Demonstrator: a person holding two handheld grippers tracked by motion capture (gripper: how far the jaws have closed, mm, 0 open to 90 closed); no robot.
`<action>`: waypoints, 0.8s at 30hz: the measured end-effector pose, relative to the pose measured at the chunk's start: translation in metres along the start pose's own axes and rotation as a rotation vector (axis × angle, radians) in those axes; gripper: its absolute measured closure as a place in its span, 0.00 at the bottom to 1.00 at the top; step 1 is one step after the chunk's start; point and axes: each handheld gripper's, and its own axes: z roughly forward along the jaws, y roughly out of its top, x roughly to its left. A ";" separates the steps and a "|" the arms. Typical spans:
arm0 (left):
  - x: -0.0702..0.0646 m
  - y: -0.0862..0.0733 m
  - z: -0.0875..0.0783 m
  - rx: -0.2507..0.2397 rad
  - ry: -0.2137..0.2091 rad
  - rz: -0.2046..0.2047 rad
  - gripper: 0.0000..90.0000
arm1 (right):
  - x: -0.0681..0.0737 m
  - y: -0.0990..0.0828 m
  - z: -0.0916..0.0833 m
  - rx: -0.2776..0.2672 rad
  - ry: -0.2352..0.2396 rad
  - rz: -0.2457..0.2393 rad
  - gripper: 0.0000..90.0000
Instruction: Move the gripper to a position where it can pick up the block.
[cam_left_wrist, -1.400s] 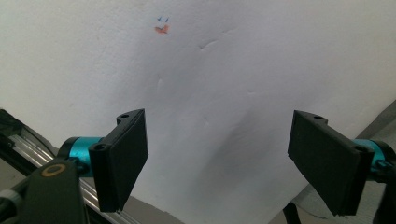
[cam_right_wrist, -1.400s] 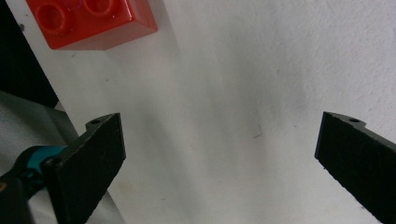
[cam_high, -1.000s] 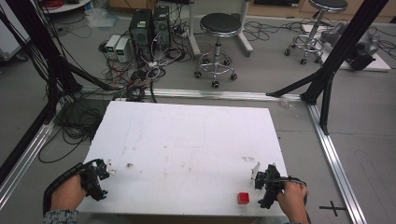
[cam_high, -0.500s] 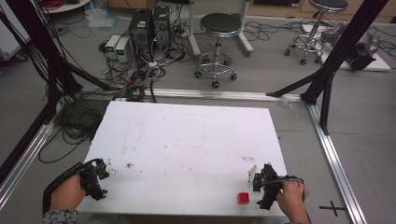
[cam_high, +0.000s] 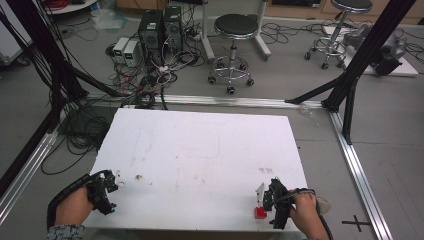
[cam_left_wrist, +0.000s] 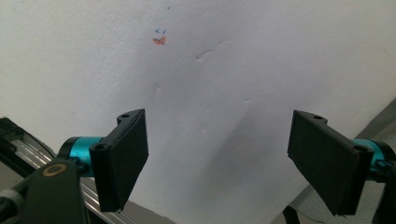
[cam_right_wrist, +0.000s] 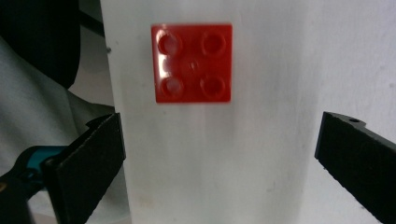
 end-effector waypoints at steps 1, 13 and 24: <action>0.000 0.000 0.000 0.000 0.000 0.000 0.23 | 0.000 0.000 0.000 0.000 0.000 0.000 0.01; -0.001 0.002 0.000 0.001 0.003 0.008 0.23 | 0.002 0.015 0.009 -0.015 0.035 -0.029 0.01; -0.001 0.003 0.000 -0.005 0.008 0.010 0.23 | 0.002 0.026 0.016 -0.004 0.043 -0.010 0.01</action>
